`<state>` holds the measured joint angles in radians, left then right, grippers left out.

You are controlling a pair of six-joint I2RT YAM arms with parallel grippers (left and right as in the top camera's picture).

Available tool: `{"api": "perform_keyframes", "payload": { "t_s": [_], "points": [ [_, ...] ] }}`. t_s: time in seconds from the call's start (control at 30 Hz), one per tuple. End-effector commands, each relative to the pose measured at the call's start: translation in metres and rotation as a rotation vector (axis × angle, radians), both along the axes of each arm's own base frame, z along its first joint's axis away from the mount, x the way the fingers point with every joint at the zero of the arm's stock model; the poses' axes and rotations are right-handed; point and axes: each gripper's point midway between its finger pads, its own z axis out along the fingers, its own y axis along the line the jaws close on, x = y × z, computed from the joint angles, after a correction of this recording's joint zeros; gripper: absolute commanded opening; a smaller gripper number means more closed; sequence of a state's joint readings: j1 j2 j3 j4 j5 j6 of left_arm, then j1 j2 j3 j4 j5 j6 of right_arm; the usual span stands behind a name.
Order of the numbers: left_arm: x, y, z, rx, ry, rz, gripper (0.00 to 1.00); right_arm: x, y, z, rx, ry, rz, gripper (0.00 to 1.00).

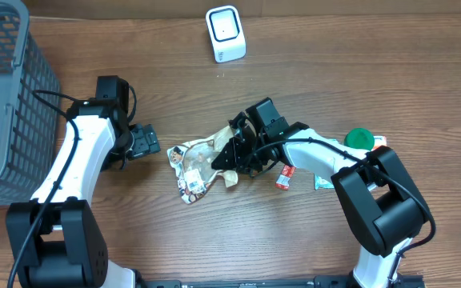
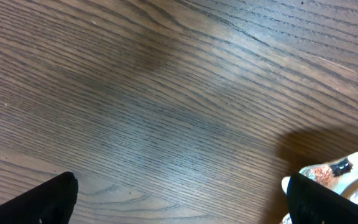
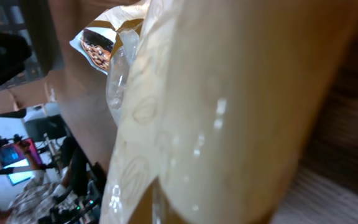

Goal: Scan the item barcode
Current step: 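Lift the PanTree bag up toward the white scanner with the right gripper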

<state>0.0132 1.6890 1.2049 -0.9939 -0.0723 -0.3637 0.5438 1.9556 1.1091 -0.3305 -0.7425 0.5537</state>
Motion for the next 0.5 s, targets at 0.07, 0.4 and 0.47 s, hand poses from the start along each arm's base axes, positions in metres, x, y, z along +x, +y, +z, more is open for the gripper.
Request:
{"api": "perform_keyframes", "payload": {
  "t_s": [0.07,0.4,0.47],
  "points": [
    [0.007,0.003,0.005,0.014,-0.021,0.001,1.0,0.011,-0.004,0.002,-0.006,-0.036,-0.019,0.04],
    [0.007,0.002,0.005,0.013,-0.021,0.0,1.0,0.042,-0.02,0.045,-0.001,-0.278,0.001,0.04],
    [0.007,0.002,0.005,0.013,-0.021,0.0,1.0,0.052,-0.029,0.073,-0.057,-0.397,-0.01,0.04]
  ]
}}
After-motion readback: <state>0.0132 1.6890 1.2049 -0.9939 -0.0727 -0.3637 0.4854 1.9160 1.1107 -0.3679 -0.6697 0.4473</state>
